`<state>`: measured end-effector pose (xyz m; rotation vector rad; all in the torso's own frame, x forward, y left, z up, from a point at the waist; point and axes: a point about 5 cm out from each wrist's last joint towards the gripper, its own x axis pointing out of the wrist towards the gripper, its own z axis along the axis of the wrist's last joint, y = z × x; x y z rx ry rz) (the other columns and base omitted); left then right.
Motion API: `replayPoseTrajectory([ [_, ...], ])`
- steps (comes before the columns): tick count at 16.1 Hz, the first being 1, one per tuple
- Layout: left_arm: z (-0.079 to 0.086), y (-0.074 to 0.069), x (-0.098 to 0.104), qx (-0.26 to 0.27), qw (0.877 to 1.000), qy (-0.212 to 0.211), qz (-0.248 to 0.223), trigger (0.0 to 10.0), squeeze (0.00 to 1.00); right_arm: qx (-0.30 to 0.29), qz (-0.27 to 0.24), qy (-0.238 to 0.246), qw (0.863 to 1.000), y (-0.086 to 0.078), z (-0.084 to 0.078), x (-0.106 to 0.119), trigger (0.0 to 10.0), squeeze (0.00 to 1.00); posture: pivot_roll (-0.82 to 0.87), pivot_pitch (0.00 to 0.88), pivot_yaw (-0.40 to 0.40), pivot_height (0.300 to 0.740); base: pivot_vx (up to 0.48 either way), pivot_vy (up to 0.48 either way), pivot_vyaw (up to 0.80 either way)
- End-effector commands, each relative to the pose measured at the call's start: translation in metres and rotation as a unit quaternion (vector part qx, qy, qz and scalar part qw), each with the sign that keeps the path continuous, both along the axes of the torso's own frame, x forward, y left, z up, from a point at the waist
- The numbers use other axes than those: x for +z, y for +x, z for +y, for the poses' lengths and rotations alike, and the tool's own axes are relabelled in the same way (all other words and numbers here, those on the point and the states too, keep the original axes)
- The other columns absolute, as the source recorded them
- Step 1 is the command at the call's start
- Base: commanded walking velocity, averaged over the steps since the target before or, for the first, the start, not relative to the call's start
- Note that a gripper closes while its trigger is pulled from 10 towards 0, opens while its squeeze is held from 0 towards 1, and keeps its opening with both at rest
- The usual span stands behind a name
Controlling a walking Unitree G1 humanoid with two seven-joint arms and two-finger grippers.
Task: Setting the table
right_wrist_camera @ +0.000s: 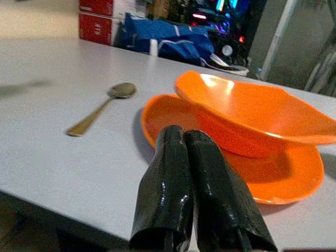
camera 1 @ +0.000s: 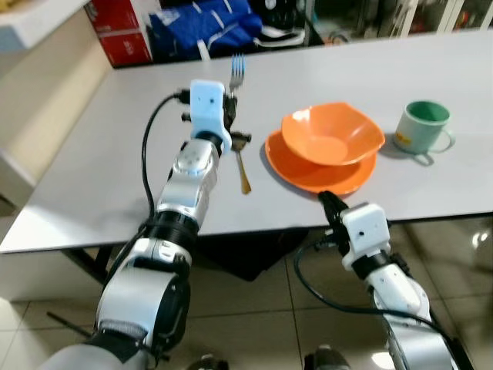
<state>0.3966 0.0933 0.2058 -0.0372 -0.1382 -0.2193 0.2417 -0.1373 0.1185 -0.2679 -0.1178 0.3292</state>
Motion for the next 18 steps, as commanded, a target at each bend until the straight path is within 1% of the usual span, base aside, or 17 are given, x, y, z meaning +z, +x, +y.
replayPoseTrajectory([
  [1,0.009,0.003,-0.002,0.018,1.000,-0.007,0.014,10.0,1.00,0.015,-0.002,0.003,1.000,-0.002,0.007,0.002,10.0,0.00,-0.27,0.012,0.115,0.702,0.000,0.000,0.00],
  [4,0.006,0.004,-0.008,0.024,0.999,-0.014,0.032,10.0,1.00,0.017,0.001,0.000,1.000,-0.004,0.005,0.001,10.0,0.00,-0.27,0.016,0.109,0.702,0.000,0.000,0.00],
  [7,0.011,0.008,-0.011,0.039,0.998,-0.004,0.050,10.0,1.00,0.018,0.002,-0.001,1.000,-0.006,0.004,0.001,10.0,0.00,-0.28,0.019,0.109,0.702,0.000,0.000,0.00],
  [8,0.013,0.010,-0.011,0.043,0.997,0.000,0.058,10.0,0.95,0.018,0.003,-0.002,1.000,-0.006,0.004,0.002,10.0,0.00,-0.28,0.022,0.113,0.702,0.000,0.000,0.00],
  [9,0.013,0.011,-0.011,0.044,0.997,-0.002,0.061,10.0,0.00,0.017,0.003,-0.002,1.000,-0.007,0.004,0.002,10.0,0.00,-0.29,0.023,0.115,0.702,0.000,0.000,0.00],
  [15,0.008,0.014,-0.010,0.038,0.997,-0.009,0.069,10.0,0.00,0.016,0.003,-0.007,1.000,-0.010,0.003,0.003,10.0,0.00,-0.29,0.042,0.113,0.702,0.000,0.000,0.00],
  [18,0.008,0.014,-0.009,0.036,0.997,-0.020,0.070,10.0,0.00,0.010,0.005,-0.006,1.000,-0.006,0.001,0.002,10.0,0.00,-0.30,0.026,0.112,0.702,0.000,0.000,0.00],
])
